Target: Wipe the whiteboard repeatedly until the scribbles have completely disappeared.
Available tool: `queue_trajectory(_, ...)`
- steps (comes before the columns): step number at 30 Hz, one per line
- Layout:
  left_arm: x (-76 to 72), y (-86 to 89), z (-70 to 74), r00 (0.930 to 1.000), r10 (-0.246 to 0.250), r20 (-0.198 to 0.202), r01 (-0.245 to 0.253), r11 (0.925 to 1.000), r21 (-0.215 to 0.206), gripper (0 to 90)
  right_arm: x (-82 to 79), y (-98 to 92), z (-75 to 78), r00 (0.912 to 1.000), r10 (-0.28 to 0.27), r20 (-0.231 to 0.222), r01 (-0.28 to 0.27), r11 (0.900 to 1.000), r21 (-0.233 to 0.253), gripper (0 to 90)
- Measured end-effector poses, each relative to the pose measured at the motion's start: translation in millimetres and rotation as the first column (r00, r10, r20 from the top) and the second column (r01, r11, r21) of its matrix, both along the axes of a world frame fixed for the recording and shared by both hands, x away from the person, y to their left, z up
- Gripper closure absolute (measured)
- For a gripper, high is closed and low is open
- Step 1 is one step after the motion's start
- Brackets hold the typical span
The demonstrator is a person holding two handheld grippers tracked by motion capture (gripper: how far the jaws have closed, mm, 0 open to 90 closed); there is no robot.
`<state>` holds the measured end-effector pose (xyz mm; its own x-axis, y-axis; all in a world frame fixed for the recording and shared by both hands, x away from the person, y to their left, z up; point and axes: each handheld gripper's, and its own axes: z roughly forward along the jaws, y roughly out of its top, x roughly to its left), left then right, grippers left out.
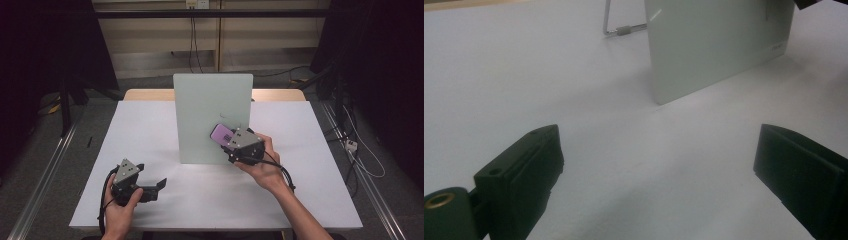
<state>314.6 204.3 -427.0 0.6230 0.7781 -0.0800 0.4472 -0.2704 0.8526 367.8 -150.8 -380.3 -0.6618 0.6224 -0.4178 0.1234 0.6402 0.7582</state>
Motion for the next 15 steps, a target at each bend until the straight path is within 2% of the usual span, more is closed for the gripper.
queue_trajectory(5, -0.1, -0.1, 0.3, 1.0000, 0.003, 0.004, -0.003, 1.0000, -0.009, 5.6, 5.8, -6.2, 18.2, 0.9988, -0.037, 0.031, 0.036, 0.998, 0.045, 41.8)
queue_trajectory(6, -0.2, -0.1, 0.2, 1.0000, 0.002, 0.004, -0.002, 0.9999, -0.011, 5.6, 9.1, -9.7, 27.2, 0.9976, -0.053, 0.044, 0.050, 0.996, 0.068, 41.8)
queue_trajectory(8, -0.3, -0.2, 0.1, 1.0000, 0.000, 0.003, 0.000, 0.9999, -0.013, 5.6, 10.7, -11.6, 32.0, 0.9966, -0.062, 0.054, 0.058, 0.995, 0.077, 41.8)
queue_trajectory(13, -0.4, -0.1, 0.2, 1.0000, -0.003, 0.003, 0.003, 0.9999, -0.013, 5.5, 17.2, -24.0, 54.9, 0.9856, -0.130, 0.109, 0.116, 0.986, 0.122, 41.8)
queue_trajectory(15, -0.1, 0.1, 0.1, 1.0000, -0.005, 0.000, 0.005, 1.0000, -0.003, 5.6, 17.9, -23.8, 57.3, 0.9846, -0.135, 0.112, 0.122, 0.986, 0.113, 41.8)
